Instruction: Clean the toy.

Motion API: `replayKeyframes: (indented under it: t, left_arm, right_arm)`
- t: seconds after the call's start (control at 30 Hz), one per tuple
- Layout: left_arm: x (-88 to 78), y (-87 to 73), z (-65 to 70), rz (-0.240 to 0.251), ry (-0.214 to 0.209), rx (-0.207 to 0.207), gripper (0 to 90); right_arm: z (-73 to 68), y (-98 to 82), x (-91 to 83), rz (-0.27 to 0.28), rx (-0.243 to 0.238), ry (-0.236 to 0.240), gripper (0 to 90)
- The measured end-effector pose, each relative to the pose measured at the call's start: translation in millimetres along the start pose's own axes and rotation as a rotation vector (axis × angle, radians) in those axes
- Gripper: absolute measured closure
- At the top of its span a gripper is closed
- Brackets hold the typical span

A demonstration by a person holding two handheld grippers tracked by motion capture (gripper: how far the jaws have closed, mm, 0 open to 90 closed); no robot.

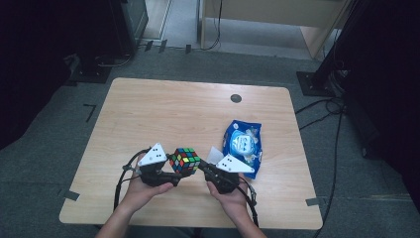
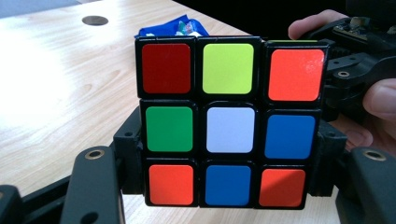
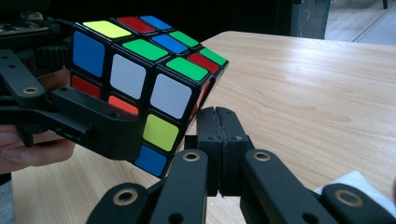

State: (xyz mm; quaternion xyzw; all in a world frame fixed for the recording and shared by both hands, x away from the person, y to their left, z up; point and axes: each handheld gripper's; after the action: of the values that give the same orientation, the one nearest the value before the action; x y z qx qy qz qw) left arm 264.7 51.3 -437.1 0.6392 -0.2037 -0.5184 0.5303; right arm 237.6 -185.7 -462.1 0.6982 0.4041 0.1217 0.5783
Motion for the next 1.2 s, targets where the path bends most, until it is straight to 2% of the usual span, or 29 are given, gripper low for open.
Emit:
replayKeyframes:
  t: [0.03,0.07,0.1,0.13,0.17,0.2,0.27,0.3,0.33,0.4,0.47,0.5,0.53,0.57,0.63,0.7,0.87,1.03,1.1,1.2]
  left_arm:
    - [-1.7,0.7,0.3,0.01,0.022,0.006,34.0]
    - [-2.9,1.3,-0.2,0.012,0.034,0.005,34.0]
    - [-2.9,1.3,-0.2,0.012,0.034,0.005,34.0]
    - [-3.7,1.3,-1.1,0.016,0.043,0.002,34.0]
    - [-5.3,0.3,-3.8,0.019,0.049,-0.01,34.1]
    - [-5.3,0.3,-3.8,0.019,0.049,-0.01,34.1]
    - [-5.8,-0.8,-6.1,0.011,0.056,-0.013,34.0]
    - [-5.7,-1.7,-7.3,0.012,0.063,-0.021,34.1]
    - [-5.7,-1.7,-7.3,0.012,0.063,-0.021,34.1]
    - [-5.9,-1.8,-8.0,0.012,0.066,-0.023,34.0]
    - [-6.4,-1.8,-8.5,0.012,0.067,-0.02,34.0]
    - [-6.6,-1.9,-8.6,0.011,0.069,-0.019,34.1]
    - [-6.7,-2.1,-8.8,0.009,0.07,-0.021,34.1]
    - [-7.0,-2.5,-9.6,0.005,0.07,-0.021,34.1]
    - [-7.1,-2.7,-10.0,0.004,0.068,-0.021,34.0]
    - [-7.2,-3.1,-10.4,0.005,0.067,-0.025,34.1]
    - [-6.9,-3.4,-10.1,0.002,0.064,-0.024,34.0]
    - [-6.3,-3.9,-10.1,-0.002,0.064,-0.02,34.0]
    - [-5.9,-4.2,-10.2,-0.004,0.063,-0.019,34.0]
    - [-4.7,-4.6,-9.7,-0.005,0.06,-0.019,34.0]
  right_arm:
    - [0.5,1.0,-0.4,0.003,-0.003,0.0,84.6]
    - [1.4,2.4,-1.6,0.009,-0.012,-0.009,76.7]
    - [1.4,2.4,-1.6,0.009,-0.012,-0.009,76.7]
    - [3.5,5.2,-6.0,0.047,-0.061,-0.077,72.4]
    - [5.8,6.1,-7.3,0.047,-0.073,-0.111,72.1]
    - [5.8,6.1,-7.3,0.047,-0.073,-0.111,72.1]
    - [14.9,5.7,-8.8,0.028,-0.064,-0.133,69.8]
    - [24.8,2.5,-6.2,-0.036,-0.048,-0.13,68.0]
    - [24.8,2.5,-6.2,-0.036,-0.048,-0.13,68.0]
    - [31.3,-3.5,-1.1,-0.11,-0.041,-0.131,67.6]
    - [33.7,-10.6,4.6,-0.173,-0.07,-0.182,67.4]
    - [36.0,-17.7,9.2,-0.208,-0.104,-0.219,63.7]
    - [36.0,-17.7,9.2,-0.208,-0.104,-0.219,63.7]
    - [39.0,-23.8,12.3,-0.236,-0.107,-0.253,58.4]
    - [41.2,-26.0,13.8,-0.253,-0.099,-0.268,56.2]
    - [45.1,-30.5,16.5,-0.288,-0.093,-0.279,55.1]
    - [50.6,-39.3,19.9,-0.33,-0.092,-0.284,51.5]
    - [57.4,-40.2,18.4,-0.339,-0.048,-0.256,49.2]
    - [56.6,-40.7,18.6,-0.342,-0.069,-0.259,49.4]
    - [55.9,-40.7,18.8,-0.344,-0.069,-0.263,49.8]
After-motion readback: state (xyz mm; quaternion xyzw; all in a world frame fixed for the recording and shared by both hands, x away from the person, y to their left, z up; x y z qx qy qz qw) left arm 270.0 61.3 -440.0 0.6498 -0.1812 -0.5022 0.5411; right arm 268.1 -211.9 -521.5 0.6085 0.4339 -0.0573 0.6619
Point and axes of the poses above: each handheld gripper's, and its own axes: x roughly forward along the jaws, y roughly out of its top, z roughly to its right, and after that the axes turned 5 degrees about x, right-handed
